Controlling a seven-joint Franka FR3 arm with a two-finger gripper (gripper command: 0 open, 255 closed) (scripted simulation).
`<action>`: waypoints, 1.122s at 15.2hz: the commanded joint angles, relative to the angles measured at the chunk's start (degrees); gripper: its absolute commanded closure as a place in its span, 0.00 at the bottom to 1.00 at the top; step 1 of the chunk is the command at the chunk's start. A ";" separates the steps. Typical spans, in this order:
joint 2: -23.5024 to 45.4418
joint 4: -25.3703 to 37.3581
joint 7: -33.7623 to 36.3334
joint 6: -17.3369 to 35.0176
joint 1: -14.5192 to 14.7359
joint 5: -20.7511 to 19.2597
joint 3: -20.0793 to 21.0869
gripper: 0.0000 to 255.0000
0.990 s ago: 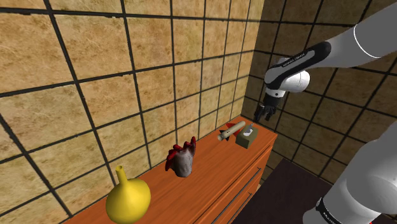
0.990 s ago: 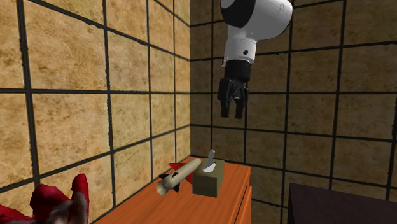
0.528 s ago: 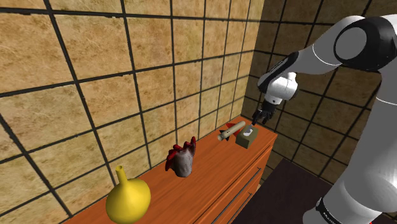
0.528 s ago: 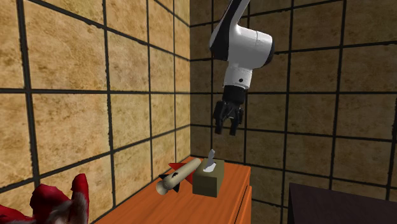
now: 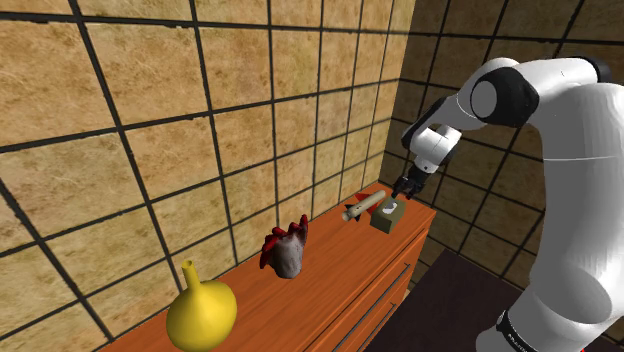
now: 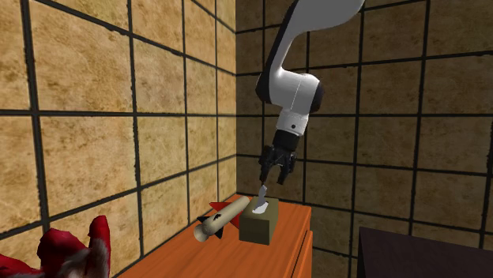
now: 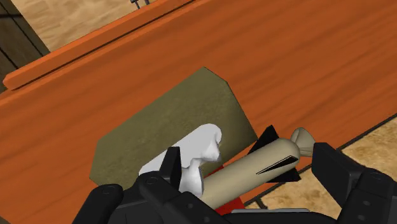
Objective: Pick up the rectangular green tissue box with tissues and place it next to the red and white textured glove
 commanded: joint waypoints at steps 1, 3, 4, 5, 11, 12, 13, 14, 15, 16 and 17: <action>5.28 5.10 -1.88 -0.90 -2.89 3.67 1.73 0.00; 7.68 7.59 -2.50 -1.36 -4.34 5.08 2.56 0.00; 8.28 7.83 -2.70 -0.99 -4.37 5.49 2.87 0.00; 8.89 8.09 -2.90 -0.63 -4.41 5.89 3.18 0.00; 12.36 9.72 -3.95 1.31 -4.61 8.05 4.89 0.00; 12.36 9.72 -3.95 1.31 -4.61 8.05 4.89 0.00; 12.36 9.73 -3.95 1.31 -4.61 8.05 4.89 0.00; 12.36 9.73 -3.95 1.31 -4.61 8.05 4.89 0.00; 12.36 9.73 -3.95 1.31 -4.61 8.05 4.89 0.00; 12.36 9.73 -3.95 1.31 -4.61 8.05 4.89 0.00; 12.36 9.73 -3.95 1.31 -4.61 8.05 4.89 0.00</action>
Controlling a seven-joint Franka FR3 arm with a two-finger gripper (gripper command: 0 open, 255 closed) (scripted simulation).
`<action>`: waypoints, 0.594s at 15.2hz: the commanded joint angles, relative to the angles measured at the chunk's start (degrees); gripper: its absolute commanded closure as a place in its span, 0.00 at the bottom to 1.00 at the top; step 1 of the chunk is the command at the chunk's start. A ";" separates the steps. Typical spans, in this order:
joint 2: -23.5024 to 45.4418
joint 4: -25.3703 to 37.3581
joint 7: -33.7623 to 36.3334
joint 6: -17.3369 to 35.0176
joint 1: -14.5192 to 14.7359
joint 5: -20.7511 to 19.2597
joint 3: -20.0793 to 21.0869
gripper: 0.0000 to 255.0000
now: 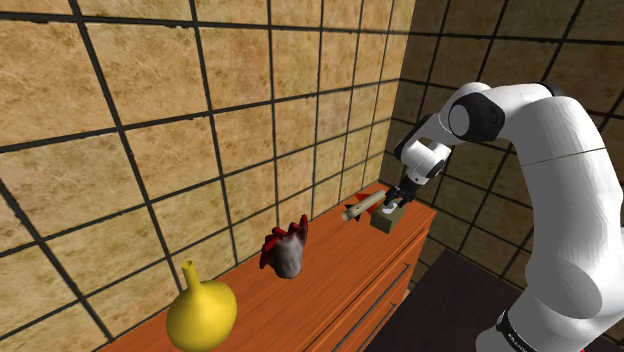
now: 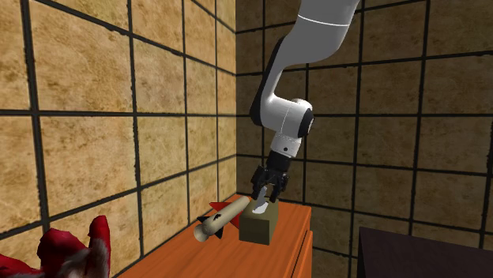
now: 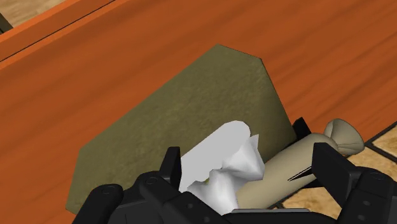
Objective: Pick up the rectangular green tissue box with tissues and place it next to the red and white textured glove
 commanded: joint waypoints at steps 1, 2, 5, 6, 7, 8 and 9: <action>0.00 0.00 0.00 0.00 0.00 0.00 0.00 0.00; 0.00 0.00 0.00 0.00 0.00 0.00 0.00 1.00; 0.05 0.02 -0.03 0.01 -0.02 0.02 0.01 1.00; 0.02 0.04 -0.01 -0.05 -0.04 -0.03 -0.02 1.00; -0.03 0.09 0.11 -0.10 0.01 -0.10 -0.06 1.00; -0.04 0.05 0.05 -0.10 -0.02 -0.09 -0.06 1.00; -0.09 0.02 0.09 -0.11 0.01 -0.12 -0.08 1.00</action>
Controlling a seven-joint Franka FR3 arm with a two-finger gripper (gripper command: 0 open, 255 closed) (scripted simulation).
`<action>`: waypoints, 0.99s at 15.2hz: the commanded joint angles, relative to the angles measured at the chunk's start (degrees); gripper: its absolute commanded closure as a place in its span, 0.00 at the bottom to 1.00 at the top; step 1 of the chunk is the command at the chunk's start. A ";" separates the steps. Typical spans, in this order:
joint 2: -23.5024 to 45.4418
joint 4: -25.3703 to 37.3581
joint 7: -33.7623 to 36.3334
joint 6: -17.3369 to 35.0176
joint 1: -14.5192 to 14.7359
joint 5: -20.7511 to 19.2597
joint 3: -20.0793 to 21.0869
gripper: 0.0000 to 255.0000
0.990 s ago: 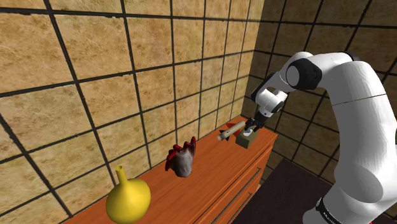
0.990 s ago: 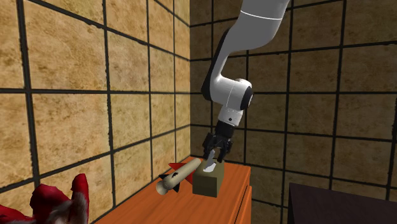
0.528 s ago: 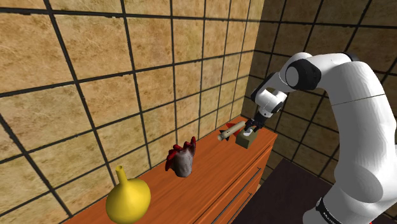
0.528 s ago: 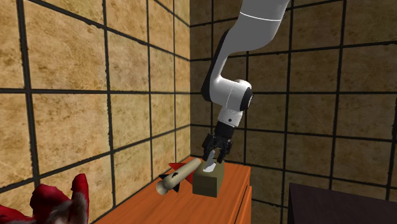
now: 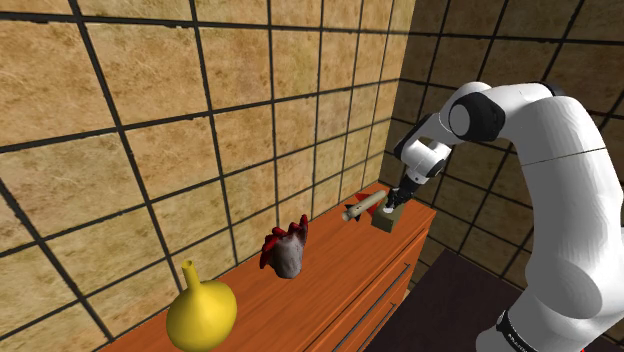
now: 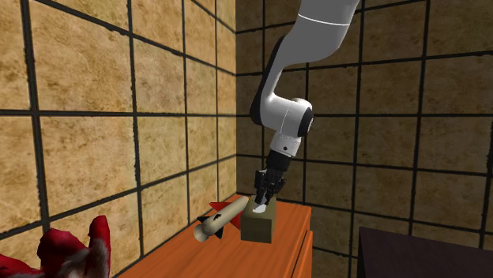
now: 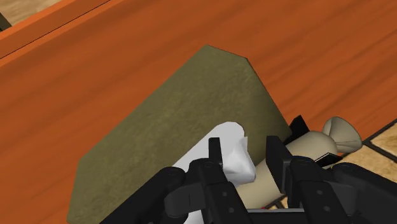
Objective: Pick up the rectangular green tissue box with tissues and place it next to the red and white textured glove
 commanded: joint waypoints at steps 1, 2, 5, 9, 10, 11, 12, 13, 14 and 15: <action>0.09 -0.07 -0.03 0.04 -0.03 -0.06 -0.05 1.00; 0.18 -0.08 -0.09 0.16 -0.01 0.07 0.03 1.00; -1.78 -0.93 1.06 -0.71 0.58 -1.11 -0.79 1.00; -4.35 -1.90 2.67 -1.93 1.36 -2.77 -1.87 1.00; -4.98 -2.12 3.09 -2.24 1.55 -3.19 -2.14 1.00; -5.60 -2.32 3.50 -2.56 1.75 -3.63 -2.41 1.00; -6.23 -2.51 3.92 -2.88 1.93 -4.06 -2.67 1.00; -6.84 -2.69 4.35 -3.20 2.12 -4.50 -2.94 1.00; -7.45 -2.85 4.77 -3.53 2.31 -4.94 -3.21 1.00; -8.06 -3.01 5.20 -3.86 2.49 -5.39 -3.47 1.00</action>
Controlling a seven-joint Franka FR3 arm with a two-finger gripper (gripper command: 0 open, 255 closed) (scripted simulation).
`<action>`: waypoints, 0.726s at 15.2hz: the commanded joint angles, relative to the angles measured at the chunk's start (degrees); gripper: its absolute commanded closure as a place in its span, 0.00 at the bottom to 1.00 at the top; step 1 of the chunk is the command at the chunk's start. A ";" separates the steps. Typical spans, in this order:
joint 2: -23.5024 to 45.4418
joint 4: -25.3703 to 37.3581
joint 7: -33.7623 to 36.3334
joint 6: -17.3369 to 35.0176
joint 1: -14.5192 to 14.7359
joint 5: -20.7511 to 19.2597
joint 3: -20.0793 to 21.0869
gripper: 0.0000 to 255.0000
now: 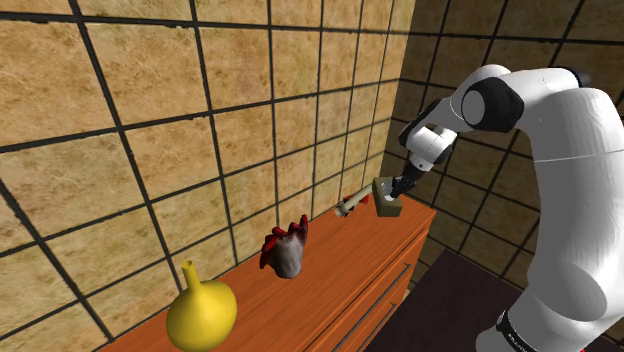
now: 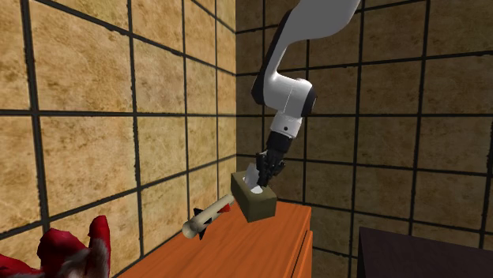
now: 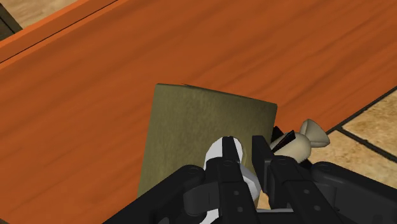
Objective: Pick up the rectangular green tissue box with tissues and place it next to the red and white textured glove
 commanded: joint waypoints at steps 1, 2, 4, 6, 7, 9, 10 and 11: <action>-1.27 -0.41 0.86 -0.62 0.40 -0.89 -0.53 1.00; -1.87 -0.54 1.30 -0.96 0.58 -1.34 -0.78 1.00; -3.05 -0.76 2.17 -1.66 0.94 -2.26 -1.29 1.00; -4.21 -0.94 3.06 -2.37 1.28 -3.18 -1.79 1.00; -4.78 -1.01 3.51 -2.73 1.45 -3.64 -2.04 1.00; -5.91 -1.11 4.41 -3.46 1.77 -4.57 -2.52 1.00; -6.46 -1.14 4.86 -3.84 1.93 -5.04 -2.75 1.00; -7.01 -1.16 5.31 -4.22 2.09 -5.50 -2.98 1.00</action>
